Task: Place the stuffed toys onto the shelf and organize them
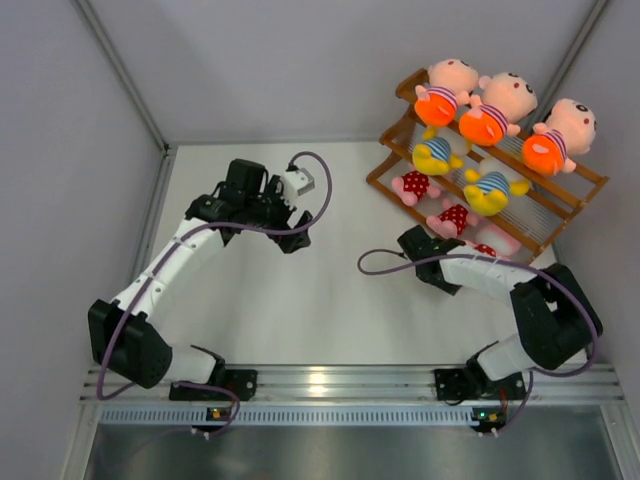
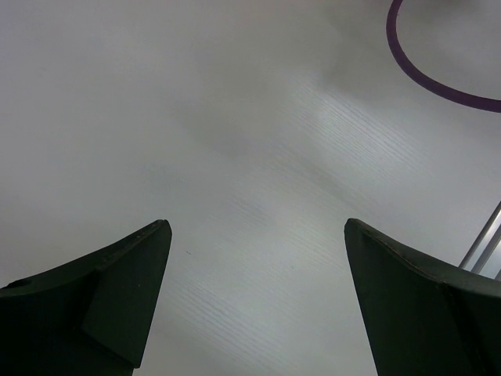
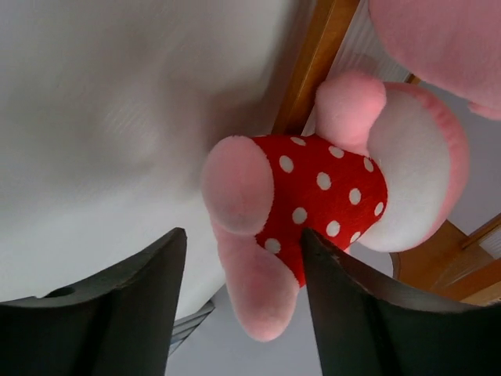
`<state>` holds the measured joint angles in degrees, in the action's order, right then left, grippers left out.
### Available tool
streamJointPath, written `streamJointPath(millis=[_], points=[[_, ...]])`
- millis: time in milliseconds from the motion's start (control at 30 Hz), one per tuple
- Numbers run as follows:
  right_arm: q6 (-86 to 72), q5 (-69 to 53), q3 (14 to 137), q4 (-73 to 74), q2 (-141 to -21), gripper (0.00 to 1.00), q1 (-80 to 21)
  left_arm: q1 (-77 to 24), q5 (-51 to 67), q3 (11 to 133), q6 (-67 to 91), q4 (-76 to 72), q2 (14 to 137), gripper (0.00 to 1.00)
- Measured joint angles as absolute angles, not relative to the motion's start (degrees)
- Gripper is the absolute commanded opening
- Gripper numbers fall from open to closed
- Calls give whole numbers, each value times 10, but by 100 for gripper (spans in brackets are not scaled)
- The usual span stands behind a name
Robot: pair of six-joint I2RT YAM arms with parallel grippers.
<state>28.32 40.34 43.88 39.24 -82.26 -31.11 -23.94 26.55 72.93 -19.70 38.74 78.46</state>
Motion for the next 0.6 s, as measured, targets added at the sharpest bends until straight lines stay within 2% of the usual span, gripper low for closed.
streamJointPath(millis=[33,67,133,167,233,267,600], points=[[286,411,439,384,-833,53,-310,-239,266,729,-197,387,787,98],[287,416,439,378,-839,39,-309,-239,266,729,-198,387,788,98],[291,432,439,360,-855,25,-305,-239,267,730,-199,387,792,98],[291,440,439,353,-861,13,-302,-239,268,730,-199,387,794,98],[289,449,440,344,-866,3,-298,-239,271,730,-200,387,797,98],[288,453,441,339,-867,0,-295,-239,272,731,-200,388,799,98],[330,416,439,278,-769,0,-216,-239,279,744,-203,388,810,98]])
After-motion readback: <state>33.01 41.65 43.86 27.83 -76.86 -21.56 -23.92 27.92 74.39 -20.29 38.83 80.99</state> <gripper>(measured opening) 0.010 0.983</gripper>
